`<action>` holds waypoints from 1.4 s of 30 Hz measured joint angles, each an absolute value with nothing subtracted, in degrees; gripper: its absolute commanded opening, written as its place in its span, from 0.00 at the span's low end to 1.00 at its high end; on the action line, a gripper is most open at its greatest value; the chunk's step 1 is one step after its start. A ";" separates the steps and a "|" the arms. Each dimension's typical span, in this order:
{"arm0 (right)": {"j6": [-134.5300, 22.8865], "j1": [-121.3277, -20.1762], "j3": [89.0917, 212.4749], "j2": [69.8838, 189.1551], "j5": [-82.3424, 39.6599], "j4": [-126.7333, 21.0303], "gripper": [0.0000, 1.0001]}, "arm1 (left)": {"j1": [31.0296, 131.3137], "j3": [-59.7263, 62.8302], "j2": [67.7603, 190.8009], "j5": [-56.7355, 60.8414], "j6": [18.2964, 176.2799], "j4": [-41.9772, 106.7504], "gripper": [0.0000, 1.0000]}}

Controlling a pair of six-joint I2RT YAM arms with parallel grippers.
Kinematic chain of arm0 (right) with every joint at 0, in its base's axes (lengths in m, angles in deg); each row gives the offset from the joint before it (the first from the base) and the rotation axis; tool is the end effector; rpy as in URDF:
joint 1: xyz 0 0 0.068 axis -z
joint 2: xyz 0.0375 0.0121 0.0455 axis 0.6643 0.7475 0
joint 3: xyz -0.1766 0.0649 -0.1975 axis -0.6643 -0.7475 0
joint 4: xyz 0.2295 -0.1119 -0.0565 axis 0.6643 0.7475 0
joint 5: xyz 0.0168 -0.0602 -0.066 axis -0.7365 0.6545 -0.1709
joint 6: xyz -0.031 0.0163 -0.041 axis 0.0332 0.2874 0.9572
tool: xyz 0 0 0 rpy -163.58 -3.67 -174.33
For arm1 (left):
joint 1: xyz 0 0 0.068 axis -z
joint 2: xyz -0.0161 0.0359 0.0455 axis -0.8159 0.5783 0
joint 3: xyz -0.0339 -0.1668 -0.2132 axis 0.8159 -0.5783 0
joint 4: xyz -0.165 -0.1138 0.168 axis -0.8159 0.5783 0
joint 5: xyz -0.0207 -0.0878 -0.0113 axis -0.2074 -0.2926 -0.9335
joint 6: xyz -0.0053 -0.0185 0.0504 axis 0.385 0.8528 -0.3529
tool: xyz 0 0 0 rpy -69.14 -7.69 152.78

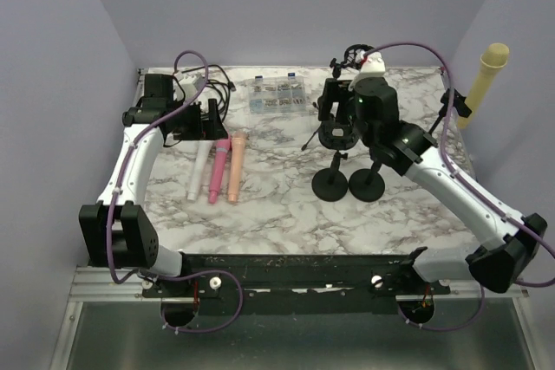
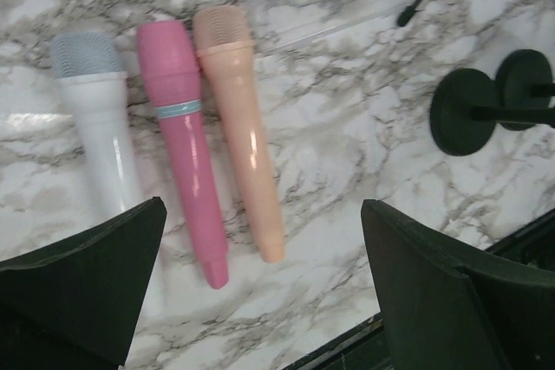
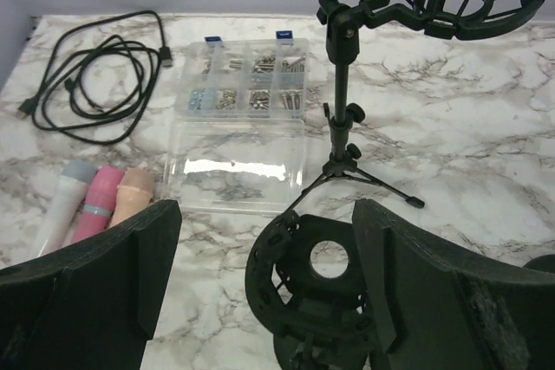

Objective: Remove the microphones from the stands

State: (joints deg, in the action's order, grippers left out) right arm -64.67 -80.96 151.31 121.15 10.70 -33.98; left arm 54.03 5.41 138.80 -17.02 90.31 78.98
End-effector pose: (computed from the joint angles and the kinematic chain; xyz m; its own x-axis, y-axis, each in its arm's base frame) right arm 0.2295 0.1693 0.4108 -0.2783 0.0896 -0.9563 -0.2025 0.9678 0.1497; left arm 0.3112 -0.0128 0.3131 -0.8213 -0.0804 -0.5649 0.1987 0.8878 -0.4152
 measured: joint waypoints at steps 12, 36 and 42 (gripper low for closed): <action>-67.09 -80.96 157.41 137.04 28.76 -36.52 0.80 | 62.99 2.53 124.51 -27.33 95.51 71.35 0.98; -57.39 -80.04 160.12 153.69 43.01 -62.18 0.45 | 63.32 0.69 122.08 -34.13 99.75 66.67 0.99; -53.70 -78.68 154.35 153.69 42.24 -70.83 0.20 | 63.32 -0.16 122.58 -34.02 99.73 66.13 0.99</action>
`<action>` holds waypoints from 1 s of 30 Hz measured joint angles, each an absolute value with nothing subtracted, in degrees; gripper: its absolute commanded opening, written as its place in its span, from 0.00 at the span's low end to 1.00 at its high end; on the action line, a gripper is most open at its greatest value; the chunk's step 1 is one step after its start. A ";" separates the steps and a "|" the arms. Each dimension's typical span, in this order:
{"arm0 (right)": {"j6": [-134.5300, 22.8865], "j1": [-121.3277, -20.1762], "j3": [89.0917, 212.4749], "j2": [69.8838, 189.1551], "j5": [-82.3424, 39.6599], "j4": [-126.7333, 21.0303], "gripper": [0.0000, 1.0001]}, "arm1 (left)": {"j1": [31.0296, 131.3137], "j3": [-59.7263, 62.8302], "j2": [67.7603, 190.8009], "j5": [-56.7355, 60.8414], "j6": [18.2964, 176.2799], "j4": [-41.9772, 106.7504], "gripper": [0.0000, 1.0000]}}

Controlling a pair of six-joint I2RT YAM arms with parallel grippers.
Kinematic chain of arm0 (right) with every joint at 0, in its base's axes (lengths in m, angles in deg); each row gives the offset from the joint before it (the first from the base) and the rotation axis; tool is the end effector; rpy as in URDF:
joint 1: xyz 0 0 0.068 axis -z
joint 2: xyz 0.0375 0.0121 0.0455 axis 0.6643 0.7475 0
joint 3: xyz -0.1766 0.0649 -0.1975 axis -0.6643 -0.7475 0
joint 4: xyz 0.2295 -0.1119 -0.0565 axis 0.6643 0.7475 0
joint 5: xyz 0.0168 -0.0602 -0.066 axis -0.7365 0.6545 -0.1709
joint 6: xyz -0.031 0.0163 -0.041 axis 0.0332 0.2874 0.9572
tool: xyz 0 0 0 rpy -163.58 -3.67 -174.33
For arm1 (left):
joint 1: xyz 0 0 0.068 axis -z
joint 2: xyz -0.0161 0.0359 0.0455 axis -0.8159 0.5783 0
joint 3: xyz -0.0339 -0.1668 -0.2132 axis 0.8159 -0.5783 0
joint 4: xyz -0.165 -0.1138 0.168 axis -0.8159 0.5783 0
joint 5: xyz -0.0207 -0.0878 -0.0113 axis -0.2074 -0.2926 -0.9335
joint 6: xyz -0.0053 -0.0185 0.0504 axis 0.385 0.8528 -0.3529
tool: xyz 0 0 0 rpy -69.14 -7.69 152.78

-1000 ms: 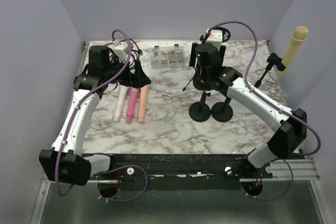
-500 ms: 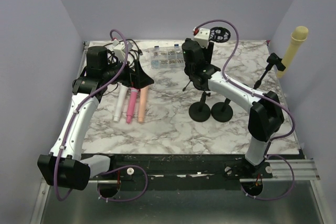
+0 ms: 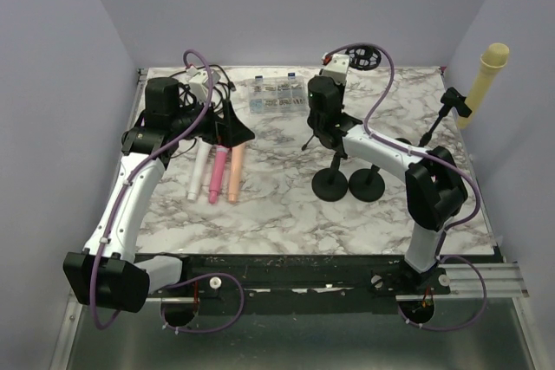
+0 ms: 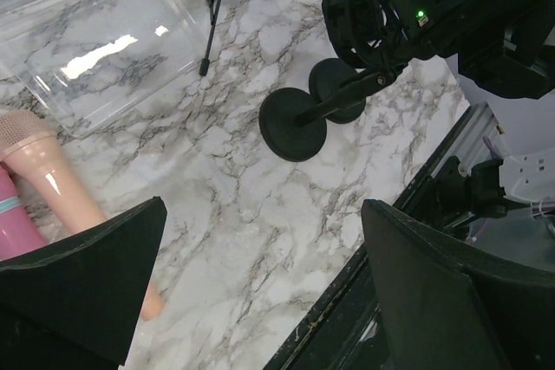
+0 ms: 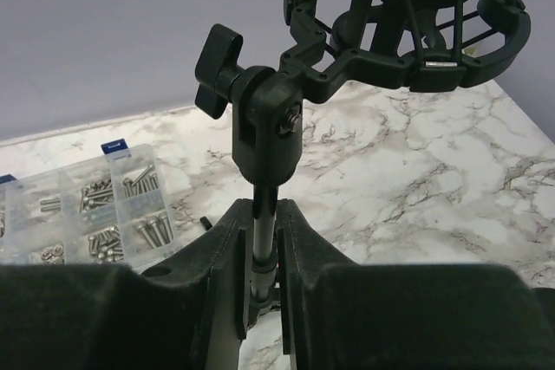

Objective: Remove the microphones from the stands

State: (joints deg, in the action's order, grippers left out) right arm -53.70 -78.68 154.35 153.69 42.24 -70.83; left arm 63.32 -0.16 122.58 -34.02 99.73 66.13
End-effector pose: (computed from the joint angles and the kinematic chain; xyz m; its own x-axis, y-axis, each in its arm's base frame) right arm 0.3599 0.2350 0.3003 -0.0939 -0.0137 -0.9955 0.3249 0.9447 -0.0437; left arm 0.2469 -0.0627 0.3774 -0.6492 -0.0764 -0.7568 0.5662 0.6159 -0.5479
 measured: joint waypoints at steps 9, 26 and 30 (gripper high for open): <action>-48.30 -77.22 146.06 150.59 35.84 -82.00 0.01 | 63.32 -2.39 122.58 -29.24 99.71 64.55 0.98; -45.67 -69.26 142.79 145.98 8.82 -82.57 0.01 | 63.32 -7.92 117.58 -23.20 101.50 57.19 0.98; -45.94 -66.47 141.93 143.53 1.35 -82.57 0.01 | 63.32 -8.82 116.86 -25.00 101.81 54.28 0.99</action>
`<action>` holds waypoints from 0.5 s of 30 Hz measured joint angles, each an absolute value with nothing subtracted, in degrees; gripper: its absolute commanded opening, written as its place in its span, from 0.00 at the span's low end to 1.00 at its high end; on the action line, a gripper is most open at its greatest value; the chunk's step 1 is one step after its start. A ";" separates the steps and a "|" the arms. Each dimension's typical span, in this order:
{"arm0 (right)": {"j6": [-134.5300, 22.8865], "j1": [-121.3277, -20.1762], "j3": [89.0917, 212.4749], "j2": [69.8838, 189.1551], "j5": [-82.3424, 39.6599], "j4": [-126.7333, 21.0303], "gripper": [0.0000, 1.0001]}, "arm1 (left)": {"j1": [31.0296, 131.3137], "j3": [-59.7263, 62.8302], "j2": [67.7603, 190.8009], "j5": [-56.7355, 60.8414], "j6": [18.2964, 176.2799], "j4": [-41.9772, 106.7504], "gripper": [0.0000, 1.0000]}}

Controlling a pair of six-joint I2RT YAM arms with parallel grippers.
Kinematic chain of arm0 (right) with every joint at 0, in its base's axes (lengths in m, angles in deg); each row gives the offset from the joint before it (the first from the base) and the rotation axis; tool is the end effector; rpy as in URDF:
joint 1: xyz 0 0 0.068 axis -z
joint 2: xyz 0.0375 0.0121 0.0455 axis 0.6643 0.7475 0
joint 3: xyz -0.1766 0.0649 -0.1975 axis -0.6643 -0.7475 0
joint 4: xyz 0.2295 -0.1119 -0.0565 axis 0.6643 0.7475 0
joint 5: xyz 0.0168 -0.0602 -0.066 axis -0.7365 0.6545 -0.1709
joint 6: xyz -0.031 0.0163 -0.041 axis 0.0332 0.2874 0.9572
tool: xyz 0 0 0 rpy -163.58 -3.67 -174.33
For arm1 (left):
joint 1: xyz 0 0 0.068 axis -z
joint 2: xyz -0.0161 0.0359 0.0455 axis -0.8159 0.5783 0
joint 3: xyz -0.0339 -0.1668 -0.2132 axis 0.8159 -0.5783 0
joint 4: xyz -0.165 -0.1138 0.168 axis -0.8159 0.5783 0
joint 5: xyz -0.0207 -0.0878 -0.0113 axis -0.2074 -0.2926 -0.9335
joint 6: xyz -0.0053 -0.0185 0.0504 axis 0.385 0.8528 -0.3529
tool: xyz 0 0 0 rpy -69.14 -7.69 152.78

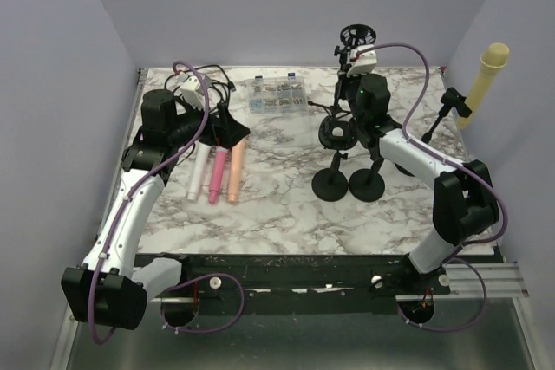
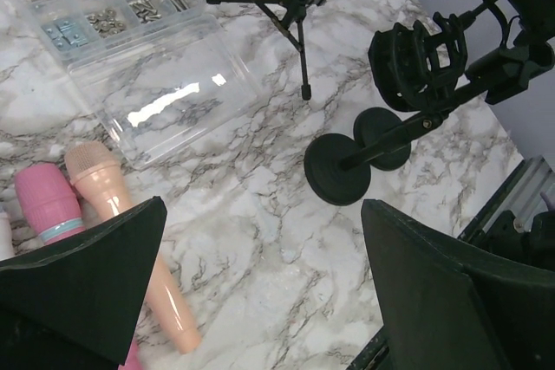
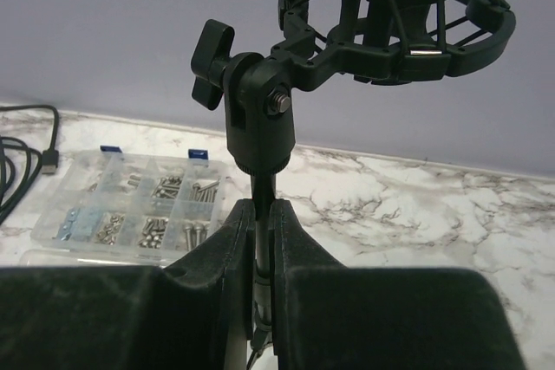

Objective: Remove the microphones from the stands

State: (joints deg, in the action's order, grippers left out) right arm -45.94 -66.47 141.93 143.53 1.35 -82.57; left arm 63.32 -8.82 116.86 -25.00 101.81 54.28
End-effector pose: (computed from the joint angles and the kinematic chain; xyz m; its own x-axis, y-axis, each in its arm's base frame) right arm 0.3632 0.1581 0.3146 0.0220 -0.0469 -0.9987 -0.1692 0.9843 -0.0499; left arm 0.2367 -0.0568 0.3668 -0.5221 -0.1494 -0.8397 0.5324 0.7121 -0.4577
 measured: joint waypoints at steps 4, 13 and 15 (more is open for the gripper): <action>-45.83 -64.61 141.67 141.32 -0.60 -83.10 0.01 | 63.29 -10.24 116.88 -26.44 102.51 52.29 0.99; -45.52 -63.38 142.76 138.81 -15.37 -83.38 0.01 | 62.99 -11.07 116.94 -24.45 106.68 48.75 0.98; -46.42 -63.41 143.55 138.92 -20.14 -83.16 0.01 | 62.99 -11.37 116.88 -22.66 107.16 48.60 0.99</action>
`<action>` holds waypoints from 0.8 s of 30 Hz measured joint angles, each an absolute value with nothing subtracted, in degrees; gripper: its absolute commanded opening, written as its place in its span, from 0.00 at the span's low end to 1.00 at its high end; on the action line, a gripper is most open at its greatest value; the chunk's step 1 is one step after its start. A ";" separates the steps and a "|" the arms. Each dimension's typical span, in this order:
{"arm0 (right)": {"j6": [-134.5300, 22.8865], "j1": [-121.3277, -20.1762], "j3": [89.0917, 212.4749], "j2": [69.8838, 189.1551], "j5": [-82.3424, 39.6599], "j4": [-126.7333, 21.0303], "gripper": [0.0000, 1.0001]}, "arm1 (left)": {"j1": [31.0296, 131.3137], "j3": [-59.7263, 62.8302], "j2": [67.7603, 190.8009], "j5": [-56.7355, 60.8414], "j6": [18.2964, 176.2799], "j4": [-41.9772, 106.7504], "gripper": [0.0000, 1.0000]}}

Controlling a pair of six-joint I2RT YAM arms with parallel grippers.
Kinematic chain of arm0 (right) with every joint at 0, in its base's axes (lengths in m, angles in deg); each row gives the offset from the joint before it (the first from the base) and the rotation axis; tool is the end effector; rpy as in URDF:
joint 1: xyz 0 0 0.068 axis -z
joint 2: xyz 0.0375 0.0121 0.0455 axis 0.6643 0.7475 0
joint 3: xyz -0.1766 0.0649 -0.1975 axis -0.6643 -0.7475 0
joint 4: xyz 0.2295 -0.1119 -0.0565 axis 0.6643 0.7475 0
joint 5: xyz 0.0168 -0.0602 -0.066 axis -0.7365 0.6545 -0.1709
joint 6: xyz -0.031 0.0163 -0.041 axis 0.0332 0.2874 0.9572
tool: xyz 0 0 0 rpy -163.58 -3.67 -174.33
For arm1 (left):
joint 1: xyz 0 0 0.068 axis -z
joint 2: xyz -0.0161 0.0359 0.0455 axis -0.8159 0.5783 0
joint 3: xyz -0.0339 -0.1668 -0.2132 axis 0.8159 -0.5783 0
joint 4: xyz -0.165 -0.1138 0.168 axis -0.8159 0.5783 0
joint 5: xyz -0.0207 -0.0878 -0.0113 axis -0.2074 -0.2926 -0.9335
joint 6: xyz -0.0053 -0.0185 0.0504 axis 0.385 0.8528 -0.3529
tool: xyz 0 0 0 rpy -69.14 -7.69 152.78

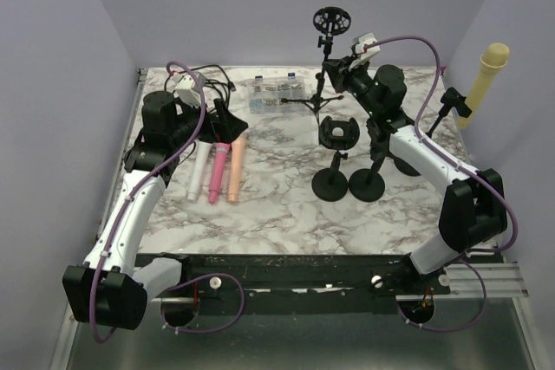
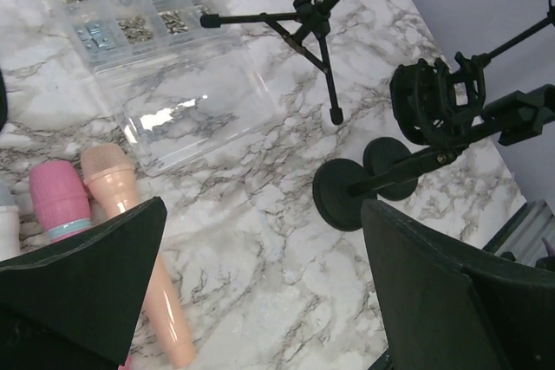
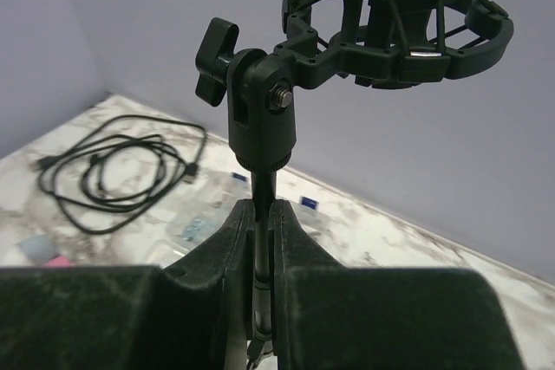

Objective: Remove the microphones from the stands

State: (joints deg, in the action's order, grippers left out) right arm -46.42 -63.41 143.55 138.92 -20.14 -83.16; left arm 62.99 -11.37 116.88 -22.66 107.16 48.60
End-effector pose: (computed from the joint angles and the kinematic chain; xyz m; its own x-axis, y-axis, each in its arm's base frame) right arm 0.3516 0.1450 0.3555 0.1446 0.0094 -0.9894 -0.4659 0.8828 -0.0597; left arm 0.2421 -0.0550 0.3607 -0.5144 -0.2347 -0.8248 0.4790 0.7191 -0.5034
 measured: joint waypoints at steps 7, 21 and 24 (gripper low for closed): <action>-50.94 -64.89 146.87 139.68 -37.51 -81.89 0.01 | 59.47 -12.23 115.26 -17.48 109.72 48.75 0.99; -50.46 -70.73 136.97 133.17 -59.89 -77.26 0.01 | 55.27 -18.28 112.75 -26.83 115.71 39.20 0.90; -49.15 -71.43 134.50 132.64 -61.58 -77.37 0.01 | 55.27 -19.02 113.31 -29.13 119.40 37.47 0.89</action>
State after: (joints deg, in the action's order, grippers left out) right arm -49.15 -71.43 134.50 132.64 -61.58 -77.37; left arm 55.27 -19.02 113.31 -29.13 119.40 37.47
